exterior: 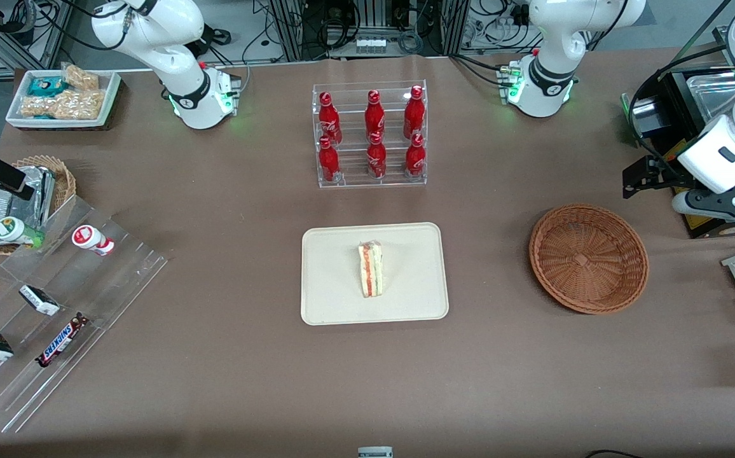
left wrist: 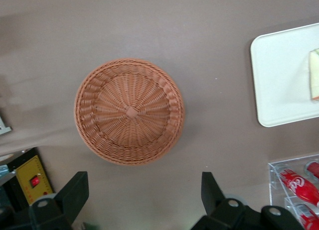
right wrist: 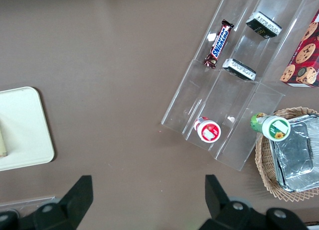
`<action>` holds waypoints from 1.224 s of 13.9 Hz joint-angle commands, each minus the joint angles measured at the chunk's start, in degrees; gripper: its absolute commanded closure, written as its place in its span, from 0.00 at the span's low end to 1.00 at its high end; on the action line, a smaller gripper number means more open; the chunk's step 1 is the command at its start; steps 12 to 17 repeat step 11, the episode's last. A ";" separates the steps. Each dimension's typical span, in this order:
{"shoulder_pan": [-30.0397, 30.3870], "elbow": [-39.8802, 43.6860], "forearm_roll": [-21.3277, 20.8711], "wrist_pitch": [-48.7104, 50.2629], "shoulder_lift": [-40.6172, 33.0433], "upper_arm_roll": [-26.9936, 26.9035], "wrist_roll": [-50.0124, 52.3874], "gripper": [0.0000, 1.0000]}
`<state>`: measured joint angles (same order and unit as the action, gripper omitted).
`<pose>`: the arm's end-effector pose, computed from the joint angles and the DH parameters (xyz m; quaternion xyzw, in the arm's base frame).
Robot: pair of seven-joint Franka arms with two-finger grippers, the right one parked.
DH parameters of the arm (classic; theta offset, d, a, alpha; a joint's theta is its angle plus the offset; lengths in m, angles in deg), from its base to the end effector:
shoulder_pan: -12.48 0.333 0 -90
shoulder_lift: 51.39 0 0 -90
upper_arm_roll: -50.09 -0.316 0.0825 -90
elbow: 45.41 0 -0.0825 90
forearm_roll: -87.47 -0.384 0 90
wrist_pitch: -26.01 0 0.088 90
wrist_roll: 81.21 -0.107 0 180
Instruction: Place sandwich from basket to tray
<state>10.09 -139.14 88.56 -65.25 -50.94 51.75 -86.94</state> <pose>0.5549 -0.0412 0.5913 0.9960 -0.0848 -0.0253 0.0100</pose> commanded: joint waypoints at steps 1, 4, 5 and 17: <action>-0.33 0.39 1.45 2.05 -0.80 -0.43 -0.24 0.00; -0.42 0.39 1.54 1.96 -0.71 -0.35 -0.24 0.00; -0.42 0.31 1.46 1.96 -0.54 -0.26 -0.24 0.00; -0.51 0.31 1.28 2.05 -0.54 1.59 -0.24 0.00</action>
